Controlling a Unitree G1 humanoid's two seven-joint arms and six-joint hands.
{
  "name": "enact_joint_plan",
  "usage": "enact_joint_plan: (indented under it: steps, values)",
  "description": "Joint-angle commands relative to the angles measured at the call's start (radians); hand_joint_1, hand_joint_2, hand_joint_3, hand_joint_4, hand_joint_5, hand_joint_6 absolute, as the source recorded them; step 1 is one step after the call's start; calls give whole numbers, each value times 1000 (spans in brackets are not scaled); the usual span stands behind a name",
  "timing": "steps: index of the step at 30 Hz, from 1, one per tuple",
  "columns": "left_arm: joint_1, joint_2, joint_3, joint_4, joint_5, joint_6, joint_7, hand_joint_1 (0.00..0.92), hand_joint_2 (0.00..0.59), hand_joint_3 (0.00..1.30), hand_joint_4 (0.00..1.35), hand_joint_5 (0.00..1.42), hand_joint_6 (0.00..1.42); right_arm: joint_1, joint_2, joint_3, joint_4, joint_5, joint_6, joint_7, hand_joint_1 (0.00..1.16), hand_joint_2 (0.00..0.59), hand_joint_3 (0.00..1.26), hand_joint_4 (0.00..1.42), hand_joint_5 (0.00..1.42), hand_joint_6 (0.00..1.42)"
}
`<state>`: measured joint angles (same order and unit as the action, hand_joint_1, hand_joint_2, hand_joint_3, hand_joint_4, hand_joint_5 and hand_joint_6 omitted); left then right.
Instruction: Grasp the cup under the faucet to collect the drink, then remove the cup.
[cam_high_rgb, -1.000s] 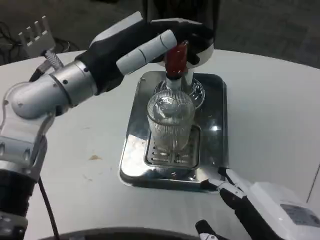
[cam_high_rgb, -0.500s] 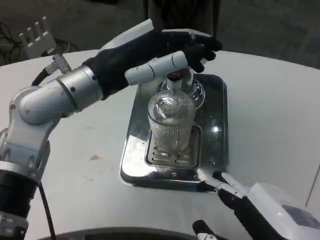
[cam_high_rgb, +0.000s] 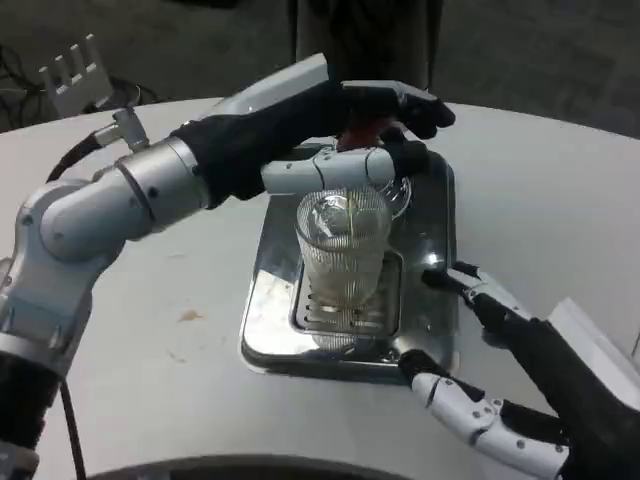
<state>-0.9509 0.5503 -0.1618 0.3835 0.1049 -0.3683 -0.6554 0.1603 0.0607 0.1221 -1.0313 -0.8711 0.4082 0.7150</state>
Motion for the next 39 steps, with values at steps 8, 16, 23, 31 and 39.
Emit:
enact_joint_plan:
  steps: [8, 16, 23, 31, 39]
  values:
    - [80, 29, -29, -52, 63, 9, 5, 0, 140, 269, 246, 316, 402, -15, 6, 73, 183, 192, -97, -352, 667, 228, 25, 0, 59, 154]
    - [86, 42, -22, -74, 64, 26, 19, 0, 141, 268, 246, 316, 402, -116, -19, 77, 364, 278, -115, -472, 720, 210, 25, 20, 85, 162]
    - [83, 38, -17, -95, 58, 50, 25, 0, 141, 268, 246, 316, 407, -221, -16, 83, 492, 297, -121, -584, 719, 202, 25, 31, 95, 162]
    - [78, 45, -15, -104, 57, 66, 18, 0, 143, 268, 246, 316, 409, -306, -31, 91, 605, 335, -129, -633, 698, 204, 0, 3, 62, 147]
    - [69, 56, -9, -119, 55, 76, 16, 0, 143, 268, 246, 316, 410, -371, -36, 89, 697, 358, -142, -691, 741, 189, 0, 12, 71, 144]
